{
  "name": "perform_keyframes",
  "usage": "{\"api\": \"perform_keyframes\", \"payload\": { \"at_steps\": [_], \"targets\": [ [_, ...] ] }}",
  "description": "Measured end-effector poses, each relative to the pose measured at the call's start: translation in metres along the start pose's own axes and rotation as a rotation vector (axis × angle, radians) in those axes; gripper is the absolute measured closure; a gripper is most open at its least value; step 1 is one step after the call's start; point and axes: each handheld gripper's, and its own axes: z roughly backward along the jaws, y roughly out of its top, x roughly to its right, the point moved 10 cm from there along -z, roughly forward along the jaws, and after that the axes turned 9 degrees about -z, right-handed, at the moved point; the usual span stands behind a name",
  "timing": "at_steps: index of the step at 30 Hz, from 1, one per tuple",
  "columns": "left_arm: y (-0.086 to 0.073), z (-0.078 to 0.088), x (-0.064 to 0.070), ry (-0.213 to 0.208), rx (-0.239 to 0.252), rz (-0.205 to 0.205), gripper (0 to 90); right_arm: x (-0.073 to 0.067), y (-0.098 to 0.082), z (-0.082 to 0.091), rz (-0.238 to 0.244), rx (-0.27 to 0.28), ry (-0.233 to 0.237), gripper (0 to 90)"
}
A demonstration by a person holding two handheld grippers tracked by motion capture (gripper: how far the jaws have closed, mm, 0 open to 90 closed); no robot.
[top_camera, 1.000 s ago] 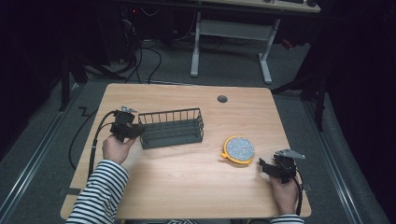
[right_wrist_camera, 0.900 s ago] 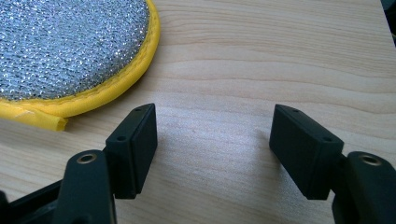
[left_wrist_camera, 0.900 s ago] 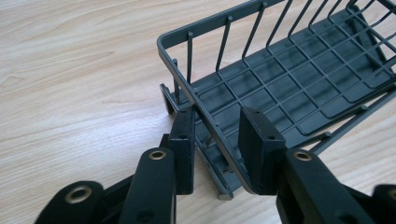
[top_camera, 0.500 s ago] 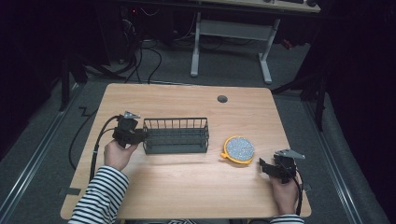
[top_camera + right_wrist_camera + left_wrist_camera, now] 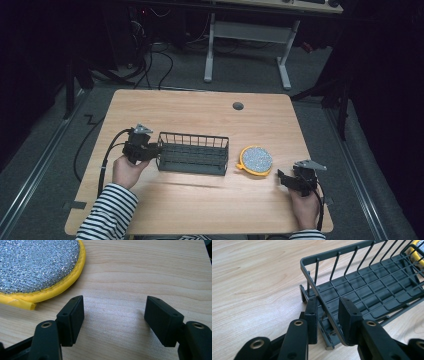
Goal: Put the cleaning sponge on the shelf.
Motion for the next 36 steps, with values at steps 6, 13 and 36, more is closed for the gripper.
{"api": "perform_keyframes", "payload": {
  "at_steps": [6,13,36],
  "targets": [
    [-0.001,0.001,0.007,-0.018,-0.002,-0.025,69.8,0.000,0.000,0.000,0.000,0.000,0.000,32.4],
    [0.000,0.000,0.015,-0.043,0.005,-0.038,69.8,0.000,0.000,0.000,-0.002,0.000,-0.001,32.4],
    [0.007,0.033,-0.015,0.019,0.147,0.043,40.4,0.000,0.000,0.000,-0.003,0.000,-0.001,32.5]
  ]
}}
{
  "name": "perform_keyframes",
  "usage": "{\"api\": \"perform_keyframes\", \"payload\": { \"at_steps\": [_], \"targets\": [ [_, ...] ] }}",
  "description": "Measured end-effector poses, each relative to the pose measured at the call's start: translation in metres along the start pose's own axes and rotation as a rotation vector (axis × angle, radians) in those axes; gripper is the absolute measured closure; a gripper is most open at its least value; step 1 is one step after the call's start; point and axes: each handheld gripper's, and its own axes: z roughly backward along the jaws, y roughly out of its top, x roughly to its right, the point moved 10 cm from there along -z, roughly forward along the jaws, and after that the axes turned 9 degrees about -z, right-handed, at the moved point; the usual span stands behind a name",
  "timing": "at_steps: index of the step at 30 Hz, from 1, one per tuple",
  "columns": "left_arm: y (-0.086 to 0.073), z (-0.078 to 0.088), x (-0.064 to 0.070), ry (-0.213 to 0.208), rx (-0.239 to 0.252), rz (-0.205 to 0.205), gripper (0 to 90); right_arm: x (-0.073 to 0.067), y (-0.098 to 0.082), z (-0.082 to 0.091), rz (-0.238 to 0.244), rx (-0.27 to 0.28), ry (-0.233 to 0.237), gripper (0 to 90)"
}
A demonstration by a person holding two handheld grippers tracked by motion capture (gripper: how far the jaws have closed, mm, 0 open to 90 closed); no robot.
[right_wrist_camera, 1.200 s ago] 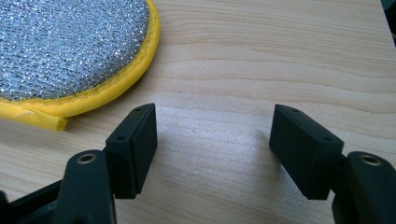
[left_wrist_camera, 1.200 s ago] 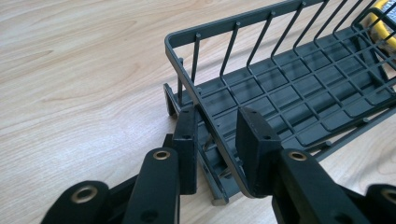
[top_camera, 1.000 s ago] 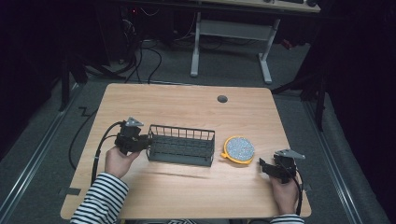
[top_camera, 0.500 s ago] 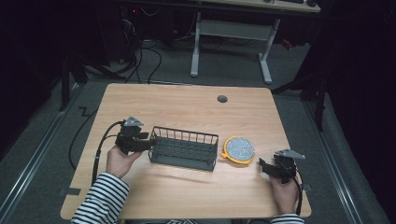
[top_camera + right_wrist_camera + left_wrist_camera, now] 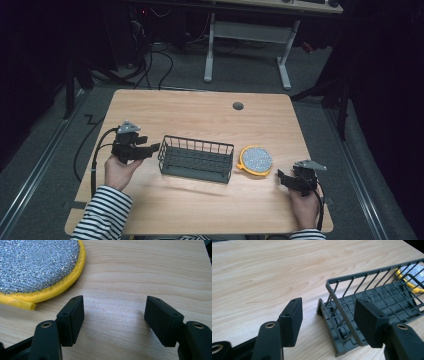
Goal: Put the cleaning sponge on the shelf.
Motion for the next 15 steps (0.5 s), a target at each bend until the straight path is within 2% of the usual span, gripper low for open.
{"api": "perform_keyframes", "payload": {
  "at_steps": [4,15],
  "targets": [
    [-0.004,0.005,-0.006,0.028,0.019,0.024,38.6,0.000,0.000,0.000,0.000,0.000,0.000,32.5],
    [-0.036,0.015,-0.025,0.078,0.033,0.105,37.3,0.000,0.000,0.000,0.000,0.000,0.000,32.4]
  ]
}}
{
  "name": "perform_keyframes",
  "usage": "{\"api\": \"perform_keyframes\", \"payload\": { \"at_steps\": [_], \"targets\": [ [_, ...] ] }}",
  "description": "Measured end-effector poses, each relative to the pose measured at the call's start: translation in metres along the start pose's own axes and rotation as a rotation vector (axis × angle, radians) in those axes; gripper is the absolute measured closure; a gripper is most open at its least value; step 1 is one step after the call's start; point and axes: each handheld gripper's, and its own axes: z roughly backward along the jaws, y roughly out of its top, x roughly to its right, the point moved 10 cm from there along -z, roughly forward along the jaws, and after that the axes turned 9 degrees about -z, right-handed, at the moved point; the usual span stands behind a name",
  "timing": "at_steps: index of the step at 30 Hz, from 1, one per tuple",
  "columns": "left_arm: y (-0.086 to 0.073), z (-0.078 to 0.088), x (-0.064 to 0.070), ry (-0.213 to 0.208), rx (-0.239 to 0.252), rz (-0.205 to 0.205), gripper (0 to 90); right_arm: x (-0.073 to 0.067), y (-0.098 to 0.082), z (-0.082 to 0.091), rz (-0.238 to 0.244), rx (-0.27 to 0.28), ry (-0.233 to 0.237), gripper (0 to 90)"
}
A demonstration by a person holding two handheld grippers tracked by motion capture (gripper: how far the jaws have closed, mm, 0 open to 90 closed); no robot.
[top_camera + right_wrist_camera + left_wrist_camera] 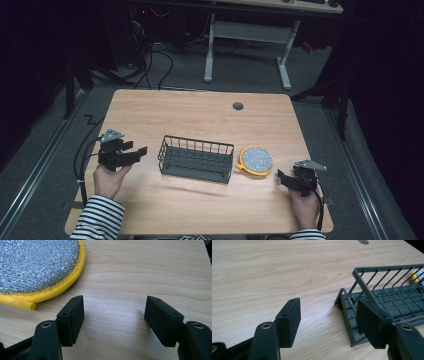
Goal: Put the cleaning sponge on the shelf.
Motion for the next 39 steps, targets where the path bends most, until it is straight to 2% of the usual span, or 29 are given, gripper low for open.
{"api": "perform_keyframes", "payload": {
  "at_steps": [7,16,25,39],
  "targets": [
    [-0.023,-0.001,-0.007,0.013,-0.011,0.042,37.8,0.000,0.000,0.000,0.000,0.000,0.000,32.4],
    [-0.051,-0.008,-0.013,0.031,-0.049,0.075,39.1,0.000,0.000,0.000,-0.001,0.000,0.000,32.5],
    [-0.070,-0.017,-0.018,0.056,-0.087,0.069,39.3,0.000,0.000,0.000,0.000,0.000,0.000,32.5],
    [-0.088,-0.028,-0.032,0.175,-0.123,0.024,38.0,0.000,0.000,0.000,0.001,0.001,-0.001,32.5]
  ]
}}
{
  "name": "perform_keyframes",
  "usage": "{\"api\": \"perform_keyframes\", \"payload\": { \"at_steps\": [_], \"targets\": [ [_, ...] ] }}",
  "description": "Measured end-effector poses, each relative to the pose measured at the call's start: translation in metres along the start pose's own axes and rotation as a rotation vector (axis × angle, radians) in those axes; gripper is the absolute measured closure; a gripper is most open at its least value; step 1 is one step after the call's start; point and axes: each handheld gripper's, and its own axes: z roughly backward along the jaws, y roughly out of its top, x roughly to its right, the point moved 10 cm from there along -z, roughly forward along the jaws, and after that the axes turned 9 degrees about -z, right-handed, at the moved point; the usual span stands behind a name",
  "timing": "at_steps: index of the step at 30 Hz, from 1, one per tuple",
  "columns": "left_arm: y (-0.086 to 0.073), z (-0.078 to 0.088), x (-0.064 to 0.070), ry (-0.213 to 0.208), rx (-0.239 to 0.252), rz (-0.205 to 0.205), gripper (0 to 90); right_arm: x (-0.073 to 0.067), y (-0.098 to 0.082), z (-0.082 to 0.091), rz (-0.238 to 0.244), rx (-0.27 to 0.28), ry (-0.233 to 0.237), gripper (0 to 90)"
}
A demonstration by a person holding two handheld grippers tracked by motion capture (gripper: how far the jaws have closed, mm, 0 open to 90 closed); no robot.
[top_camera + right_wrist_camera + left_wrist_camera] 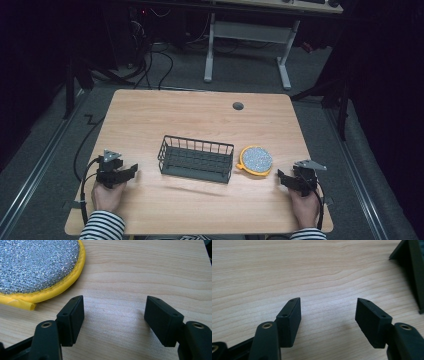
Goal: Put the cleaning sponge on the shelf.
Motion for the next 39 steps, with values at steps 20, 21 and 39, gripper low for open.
{"api": "perform_keyframes", "payload": {
  "at_steps": [20,21,39],
  "targets": [
    [-0.004,-0.005,-0.004,0.063,0.029,-0.032,33.9,-0.001,0.000,0.001,0.007,-0.011,0.017,36.4],
    [-0.004,-0.005,-0.004,0.063,0.029,-0.031,33.9,-0.001,0.000,0.002,0.004,-0.019,0.018,38.4],
    [-0.004,-0.005,-0.004,0.059,0.028,-0.033,32.8,-0.036,0.039,0.015,0.006,-0.103,0.158,42.1]
  ]
}}
